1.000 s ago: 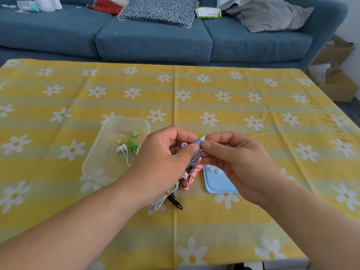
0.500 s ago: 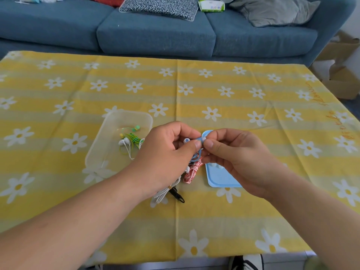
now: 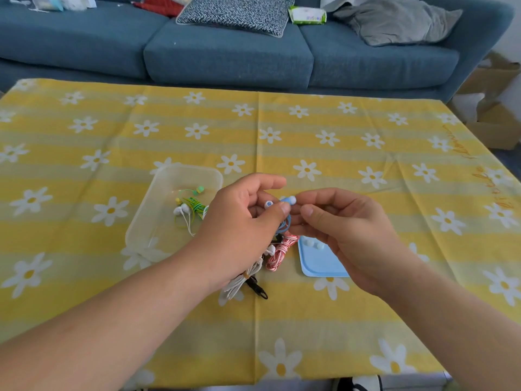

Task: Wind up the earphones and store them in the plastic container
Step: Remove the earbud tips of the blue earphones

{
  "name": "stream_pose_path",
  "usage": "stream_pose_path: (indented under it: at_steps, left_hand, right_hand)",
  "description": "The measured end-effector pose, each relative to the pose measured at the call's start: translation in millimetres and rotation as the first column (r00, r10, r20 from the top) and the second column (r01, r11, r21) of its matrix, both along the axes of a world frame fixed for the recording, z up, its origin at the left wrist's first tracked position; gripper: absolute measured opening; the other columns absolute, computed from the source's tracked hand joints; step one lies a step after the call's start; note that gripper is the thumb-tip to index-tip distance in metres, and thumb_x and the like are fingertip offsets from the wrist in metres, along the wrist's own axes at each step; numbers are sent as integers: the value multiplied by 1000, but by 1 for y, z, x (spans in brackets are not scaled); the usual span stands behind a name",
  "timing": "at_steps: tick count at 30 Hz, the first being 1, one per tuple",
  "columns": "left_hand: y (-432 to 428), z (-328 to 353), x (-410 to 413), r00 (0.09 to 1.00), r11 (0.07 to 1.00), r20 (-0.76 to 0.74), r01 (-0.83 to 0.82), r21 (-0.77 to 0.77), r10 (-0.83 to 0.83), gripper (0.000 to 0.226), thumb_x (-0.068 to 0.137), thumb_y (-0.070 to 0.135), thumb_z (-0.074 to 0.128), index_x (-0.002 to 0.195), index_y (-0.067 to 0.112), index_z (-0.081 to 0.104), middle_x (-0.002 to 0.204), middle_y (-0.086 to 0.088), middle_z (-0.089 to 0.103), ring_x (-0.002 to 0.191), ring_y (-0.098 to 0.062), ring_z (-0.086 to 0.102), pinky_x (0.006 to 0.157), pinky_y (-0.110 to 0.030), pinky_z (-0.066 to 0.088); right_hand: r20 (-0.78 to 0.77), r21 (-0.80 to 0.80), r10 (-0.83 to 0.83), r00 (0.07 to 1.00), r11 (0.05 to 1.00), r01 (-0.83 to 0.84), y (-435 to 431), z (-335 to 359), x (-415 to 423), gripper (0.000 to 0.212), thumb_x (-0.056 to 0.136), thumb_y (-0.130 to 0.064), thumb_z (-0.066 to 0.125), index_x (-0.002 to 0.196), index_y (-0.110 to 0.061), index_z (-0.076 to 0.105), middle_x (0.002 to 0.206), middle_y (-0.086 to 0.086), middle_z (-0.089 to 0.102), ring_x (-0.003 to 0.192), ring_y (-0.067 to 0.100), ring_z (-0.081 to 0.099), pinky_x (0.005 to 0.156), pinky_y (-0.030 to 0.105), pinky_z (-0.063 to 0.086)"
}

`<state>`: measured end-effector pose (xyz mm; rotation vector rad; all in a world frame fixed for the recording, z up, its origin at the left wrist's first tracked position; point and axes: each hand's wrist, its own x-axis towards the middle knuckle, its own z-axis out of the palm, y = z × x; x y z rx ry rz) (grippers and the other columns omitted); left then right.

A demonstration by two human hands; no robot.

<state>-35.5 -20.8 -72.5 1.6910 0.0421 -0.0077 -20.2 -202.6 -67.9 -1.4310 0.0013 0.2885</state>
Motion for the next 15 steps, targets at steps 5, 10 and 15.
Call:
stream_pose_path:
  at_steps: [5,10,15]
  left_hand:
    - [4,-2,1,1000,998,27,-4,61,3,35,98,16,66,116,46,73,88,8,72,64,-3,57,66,-24,50]
    - [32,6,8,993,986,54,-110,128,104,27,97,17,68,112,37,75,78,0,70,63,-17,57,62,-37,53]
    - [97,4,11,969,892,6,-230,390,247,19,96,14,66,105,30,72,78,1,61,55,-17,56,47,-18,45]
  right_hand:
    - [44,-92,33,998,995,-29,8,2,-1,29,97,8,55,112,-6,75,106,14,78,103,32,73,91,47,60]
    - [68,-188,111,992,977,-96,43,8,-1,44,97,6,54,124,-24,72,114,3,74,102,24,72,85,37,62]
    - [82,-229,104,991,970,-82,85,6,2,36,99,3,52,113,-21,74,101,-1,77,91,14,73,77,30,61]
